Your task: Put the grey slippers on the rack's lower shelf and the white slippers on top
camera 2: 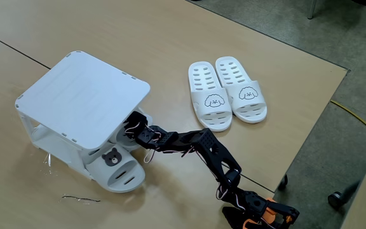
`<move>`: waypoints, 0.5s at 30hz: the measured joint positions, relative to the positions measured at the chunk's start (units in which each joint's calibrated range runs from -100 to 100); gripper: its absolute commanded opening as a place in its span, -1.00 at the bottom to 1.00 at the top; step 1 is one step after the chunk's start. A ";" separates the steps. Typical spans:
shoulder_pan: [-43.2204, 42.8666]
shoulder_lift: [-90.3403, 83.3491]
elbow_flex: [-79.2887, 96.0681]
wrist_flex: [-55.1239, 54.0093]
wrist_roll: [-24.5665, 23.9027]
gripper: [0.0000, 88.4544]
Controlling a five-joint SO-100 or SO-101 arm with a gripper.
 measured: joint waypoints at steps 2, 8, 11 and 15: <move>0.00 0.16 -0.45 0.09 0.00 -0.98; -0.15 0.00 -4.22 10.56 0.00 -0.50; -0.45 0.00 -6.74 15.45 0.00 -0.31; -0.22 -0.33 -9.88 20.86 0.00 -0.30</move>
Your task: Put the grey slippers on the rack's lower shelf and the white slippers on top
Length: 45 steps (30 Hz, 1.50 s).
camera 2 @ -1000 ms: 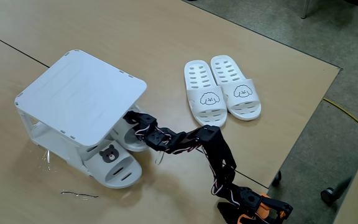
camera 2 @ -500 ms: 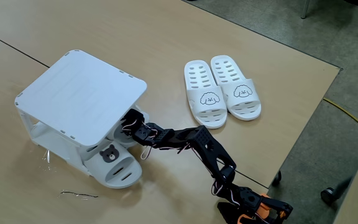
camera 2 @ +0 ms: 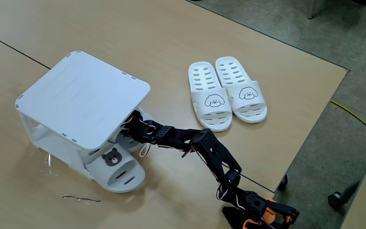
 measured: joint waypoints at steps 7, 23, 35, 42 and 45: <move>0.97 -7.01 7.91 2.66 0.00 -0.30; 0.97 -39.51 46.90 2.66 0.00 -0.30; 19.70 -84.45 83.92 2.66 0.00 -0.98; 26.89 -86.93 99.37 -0.17 0.00 -0.98; 28.24 -79.84 104.04 -12.27 0.00 -0.98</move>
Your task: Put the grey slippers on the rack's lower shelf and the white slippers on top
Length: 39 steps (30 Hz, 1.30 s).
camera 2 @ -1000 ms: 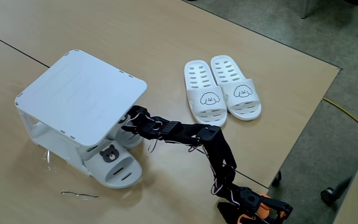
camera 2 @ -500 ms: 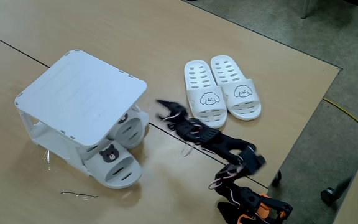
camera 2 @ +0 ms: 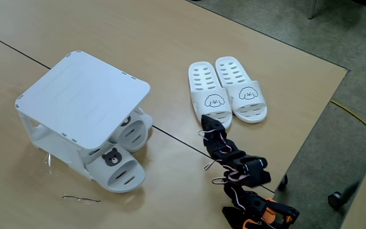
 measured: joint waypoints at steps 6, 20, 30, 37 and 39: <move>4.87 21.36 0.18 -24.03 0.00 -0.98; 7.79 54.93 -3.95 -52.96 0.00 -0.92; 11.39 57.90 -17.61 -54.08 0.00 -0.47; 11.39 63.59 -26.33 -54.08 0.00 -0.47; 11.39 66.39 -29.92 -54.08 0.00 -0.47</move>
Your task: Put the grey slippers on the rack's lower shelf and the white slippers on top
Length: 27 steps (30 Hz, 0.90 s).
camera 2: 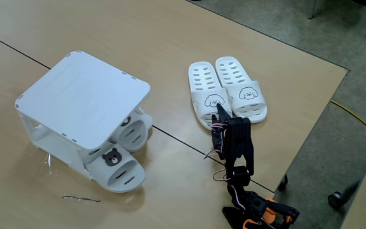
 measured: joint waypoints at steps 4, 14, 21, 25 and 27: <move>0.00 3.96 -7.28 0.17 0.00 -0.47; -0.07 10.97 -29.56 12.36 0.00 -0.48; -0.07 13.28 -36.57 16.65 0.00 -0.97; -0.07 13.28 -37.29 18.97 0.00 -0.98; -0.07 13.28 -38.99 21.55 0.00 -0.98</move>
